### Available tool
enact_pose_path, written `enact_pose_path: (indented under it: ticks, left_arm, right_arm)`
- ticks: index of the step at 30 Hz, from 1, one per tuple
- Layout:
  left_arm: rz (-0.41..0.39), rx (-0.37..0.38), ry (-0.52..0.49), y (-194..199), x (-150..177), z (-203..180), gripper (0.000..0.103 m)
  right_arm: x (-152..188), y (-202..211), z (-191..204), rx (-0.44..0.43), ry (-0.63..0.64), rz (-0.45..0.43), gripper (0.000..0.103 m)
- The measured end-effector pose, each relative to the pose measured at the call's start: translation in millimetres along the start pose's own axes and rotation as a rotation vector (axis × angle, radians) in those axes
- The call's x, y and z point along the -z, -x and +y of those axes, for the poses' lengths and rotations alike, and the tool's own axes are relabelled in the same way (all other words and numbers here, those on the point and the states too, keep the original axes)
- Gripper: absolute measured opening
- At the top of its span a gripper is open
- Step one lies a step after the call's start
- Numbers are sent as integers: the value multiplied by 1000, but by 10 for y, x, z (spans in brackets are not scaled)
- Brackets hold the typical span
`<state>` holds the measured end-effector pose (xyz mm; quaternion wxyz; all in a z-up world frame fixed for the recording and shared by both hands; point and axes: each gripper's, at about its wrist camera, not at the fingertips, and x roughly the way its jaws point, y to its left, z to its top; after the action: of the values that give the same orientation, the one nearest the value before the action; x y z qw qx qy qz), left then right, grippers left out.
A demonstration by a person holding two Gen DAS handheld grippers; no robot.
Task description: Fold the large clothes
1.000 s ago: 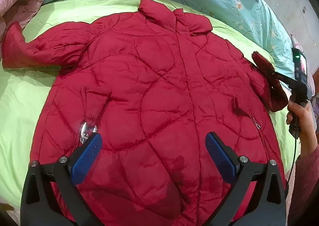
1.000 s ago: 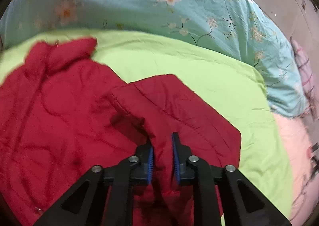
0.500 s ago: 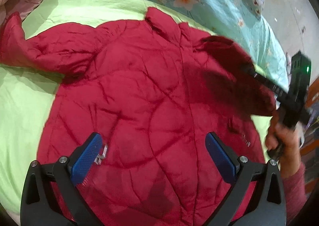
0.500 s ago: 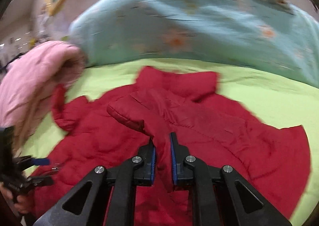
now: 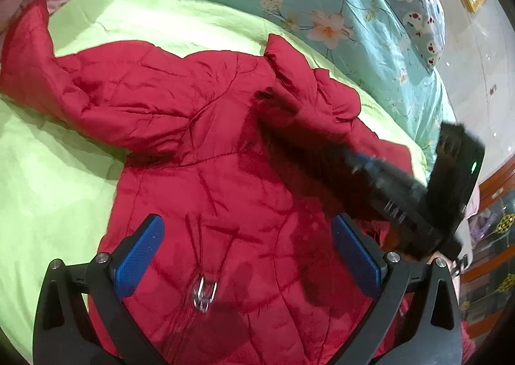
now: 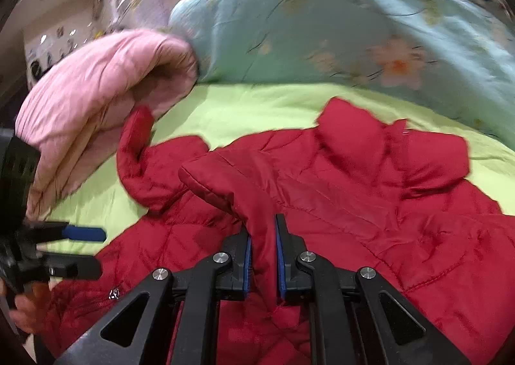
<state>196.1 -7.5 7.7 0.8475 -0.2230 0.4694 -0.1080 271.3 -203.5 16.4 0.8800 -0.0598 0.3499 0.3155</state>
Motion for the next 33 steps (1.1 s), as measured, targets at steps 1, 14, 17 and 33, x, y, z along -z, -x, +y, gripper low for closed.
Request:
enact_pose_path:
  ticks: [1,14,17,33]
  left_arm:
    - [11,19,16,-47,-38,34,103]
    - [159,172,81,-708,-459,49,103]
    - [161,180,36,-771,-493,-38,85]
    - [-24,-70,-154,-522,-566,81,17]
  right_arm:
    - [21,-59,33,-8,13,21,17]
    - [292,-158,110,-24,77,125,55]
    - [361,-6,77,-21,69,126,55]
    - [685,1438,-1026,211,-347,-118,58]
